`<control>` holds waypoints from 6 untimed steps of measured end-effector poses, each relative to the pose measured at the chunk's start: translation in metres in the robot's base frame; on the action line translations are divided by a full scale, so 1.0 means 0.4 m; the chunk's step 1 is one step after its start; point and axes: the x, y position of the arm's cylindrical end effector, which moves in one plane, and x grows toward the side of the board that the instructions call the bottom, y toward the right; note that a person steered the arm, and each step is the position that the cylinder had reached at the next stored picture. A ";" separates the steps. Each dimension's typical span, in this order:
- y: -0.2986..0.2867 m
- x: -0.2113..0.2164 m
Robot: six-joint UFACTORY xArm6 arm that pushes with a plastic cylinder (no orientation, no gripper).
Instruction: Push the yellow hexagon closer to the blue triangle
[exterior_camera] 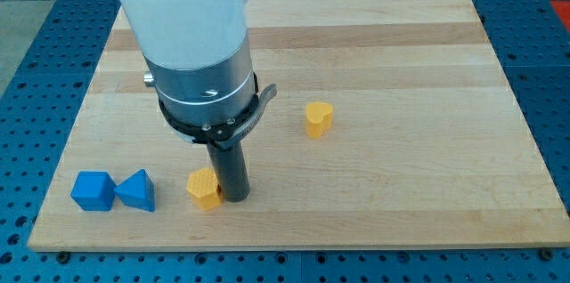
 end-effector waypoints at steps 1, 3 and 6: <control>-0.014 0.000; -0.047 0.000; -0.065 0.000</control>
